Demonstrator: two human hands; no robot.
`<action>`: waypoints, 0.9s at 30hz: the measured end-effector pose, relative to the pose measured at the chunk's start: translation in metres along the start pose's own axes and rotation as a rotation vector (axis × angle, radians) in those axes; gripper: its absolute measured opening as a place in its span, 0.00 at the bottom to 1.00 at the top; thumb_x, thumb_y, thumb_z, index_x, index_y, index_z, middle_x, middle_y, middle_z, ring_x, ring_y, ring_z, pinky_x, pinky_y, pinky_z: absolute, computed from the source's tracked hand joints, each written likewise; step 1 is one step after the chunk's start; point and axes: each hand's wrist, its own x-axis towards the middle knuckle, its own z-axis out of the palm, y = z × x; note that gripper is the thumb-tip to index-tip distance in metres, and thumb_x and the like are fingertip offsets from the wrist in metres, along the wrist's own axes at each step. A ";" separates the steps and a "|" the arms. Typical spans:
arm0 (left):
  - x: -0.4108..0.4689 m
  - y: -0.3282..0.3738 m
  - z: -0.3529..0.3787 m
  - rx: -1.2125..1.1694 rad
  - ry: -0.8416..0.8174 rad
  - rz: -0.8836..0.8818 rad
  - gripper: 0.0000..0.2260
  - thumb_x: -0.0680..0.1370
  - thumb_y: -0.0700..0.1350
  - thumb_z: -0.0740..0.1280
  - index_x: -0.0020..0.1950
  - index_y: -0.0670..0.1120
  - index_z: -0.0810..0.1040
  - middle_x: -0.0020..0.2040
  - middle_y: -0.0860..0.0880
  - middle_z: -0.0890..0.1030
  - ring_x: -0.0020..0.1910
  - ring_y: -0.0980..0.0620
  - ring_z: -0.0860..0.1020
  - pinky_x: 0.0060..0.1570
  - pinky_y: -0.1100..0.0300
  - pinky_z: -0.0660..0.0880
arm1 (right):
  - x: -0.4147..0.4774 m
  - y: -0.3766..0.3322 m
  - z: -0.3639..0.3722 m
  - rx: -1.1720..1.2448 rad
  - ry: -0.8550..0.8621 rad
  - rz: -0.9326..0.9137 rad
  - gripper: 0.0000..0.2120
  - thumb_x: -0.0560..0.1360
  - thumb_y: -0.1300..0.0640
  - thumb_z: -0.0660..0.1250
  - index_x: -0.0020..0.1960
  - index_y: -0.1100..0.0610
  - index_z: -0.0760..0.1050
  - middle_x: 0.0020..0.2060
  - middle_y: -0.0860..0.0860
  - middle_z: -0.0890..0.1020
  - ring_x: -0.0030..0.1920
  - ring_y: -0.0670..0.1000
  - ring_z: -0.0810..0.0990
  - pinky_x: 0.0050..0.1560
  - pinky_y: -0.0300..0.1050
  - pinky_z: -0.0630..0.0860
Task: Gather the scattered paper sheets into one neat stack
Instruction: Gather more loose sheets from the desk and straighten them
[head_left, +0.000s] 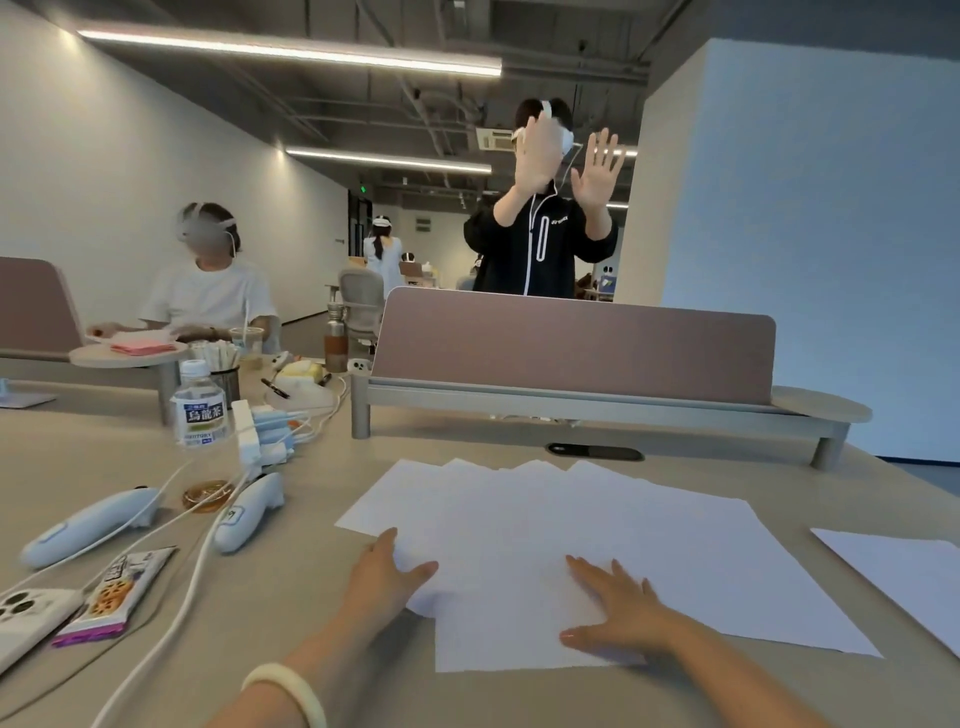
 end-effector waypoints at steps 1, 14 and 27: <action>0.001 0.001 0.000 -0.066 -0.002 -0.007 0.37 0.73 0.51 0.71 0.75 0.43 0.57 0.73 0.44 0.64 0.72 0.44 0.65 0.67 0.52 0.65 | -0.004 -0.001 -0.001 0.062 -0.018 0.003 0.53 0.59 0.23 0.61 0.75 0.39 0.40 0.77 0.46 0.42 0.76 0.57 0.37 0.74 0.60 0.38; -0.027 0.025 -0.006 -0.427 -0.004 -0.092 0.32 0.71 0.30 0.70 0.72 0.37 0.60 0.65 0.45 0.70 0.69 0.39 0.67 0.53 0.56 0.67 | 0.013 -0.007 0.010 -0.006 0.064 -0.019 0.64 0.48 0.17 0.44 0.77 0.48 0.42 0.77 0.48 0.47 0.77 0.54 0.42 0.76 0.53 0.40; -0.003 0.002 -0.016 -0.080 0.084 -0.153 0.25 0.66 0.47 0.74 0.61 0.41 0.76 0.63 0.42 0.75 0.58 0.43 0.76 0.58 0.54 0.73 | 0.027 0.000 0.018 -0.080 0.254 0.109 0.37 0.76 0.36 0.52 0.77 0.51 0.43 0.77 0.49 0.49 0.77 0.54 0.46 0.76 0.56 0.41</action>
